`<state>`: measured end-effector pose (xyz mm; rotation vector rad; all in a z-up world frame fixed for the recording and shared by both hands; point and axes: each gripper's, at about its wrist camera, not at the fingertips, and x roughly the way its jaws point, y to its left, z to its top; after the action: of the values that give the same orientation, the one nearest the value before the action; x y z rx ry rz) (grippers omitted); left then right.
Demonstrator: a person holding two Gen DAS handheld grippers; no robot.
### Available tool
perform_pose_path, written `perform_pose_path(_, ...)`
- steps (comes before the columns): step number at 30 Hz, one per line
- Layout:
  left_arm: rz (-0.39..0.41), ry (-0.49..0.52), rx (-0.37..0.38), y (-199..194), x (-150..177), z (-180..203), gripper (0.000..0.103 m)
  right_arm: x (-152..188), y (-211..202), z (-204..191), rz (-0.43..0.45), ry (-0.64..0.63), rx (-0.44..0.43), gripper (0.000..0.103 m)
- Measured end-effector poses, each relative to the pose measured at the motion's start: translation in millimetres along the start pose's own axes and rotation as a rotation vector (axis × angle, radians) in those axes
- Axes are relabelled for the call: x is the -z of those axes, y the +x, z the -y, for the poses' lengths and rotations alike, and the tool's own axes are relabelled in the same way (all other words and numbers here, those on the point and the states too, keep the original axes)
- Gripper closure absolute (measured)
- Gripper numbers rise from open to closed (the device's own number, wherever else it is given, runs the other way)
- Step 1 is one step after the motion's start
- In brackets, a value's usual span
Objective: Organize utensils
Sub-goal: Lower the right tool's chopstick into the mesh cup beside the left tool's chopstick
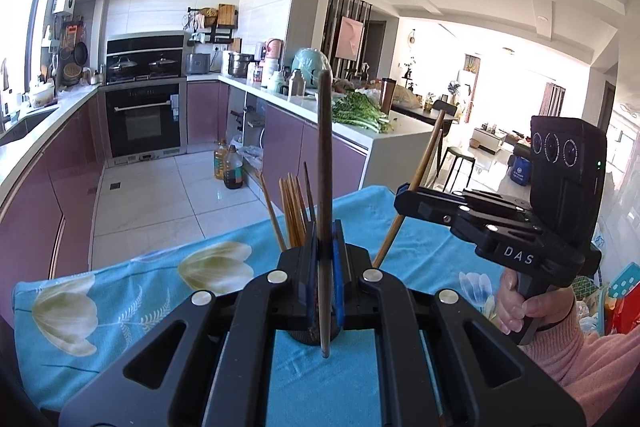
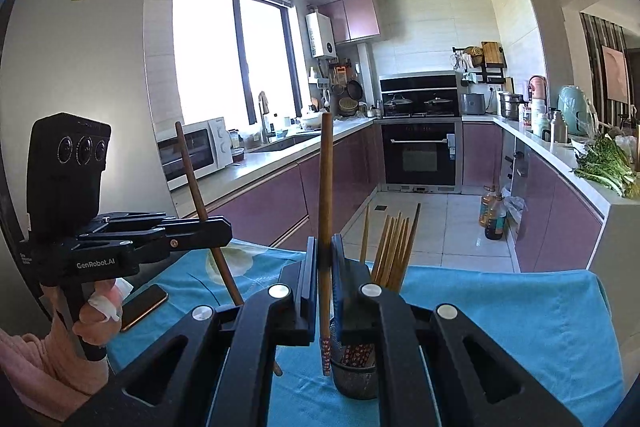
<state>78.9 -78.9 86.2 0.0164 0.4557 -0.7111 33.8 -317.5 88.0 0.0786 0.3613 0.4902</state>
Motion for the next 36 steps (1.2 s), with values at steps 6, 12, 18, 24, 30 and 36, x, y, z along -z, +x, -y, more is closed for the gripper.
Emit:
perform_pose_path(6,0.035,0.021,-0.001,-0.9,-12.1,8.3,0.096,-8.4,3.9,1.2,0.015,-0.009,0.011,0.097)
perform_pose_path(12,0.056,0.035,-0.017,0.6,-16.1,15.3,0.096,-10.8,10.4,2.7,0.019,-0.009,0.015,0.098)
perform_pose_path(18,0.058,0.038,-0.04,10.5,-15.6,20.7,0.096,-8.1,14.1,8.6,0.006,-0.002,0.018,0.098)
perform_pose_path(24,0.059,0.033,-0.037,15.7,-13.3,25.9,0.096,-9.1,18.3,15.2,-0.005,0.002,0.025,0.098)
perform_pose_path(30,0.052,0.022,-0.038,22.7,-16.8,22.7,0.096,-7.9,25.8,15.0,-0.022,0.007,0.032,0.098)
perform_pose_path(36,0.026,0.003,-0.038,29.7,-17.0,18.3,0.096,-6.3,33.1,14.0,-0.041,0.008,0.032,0.098)
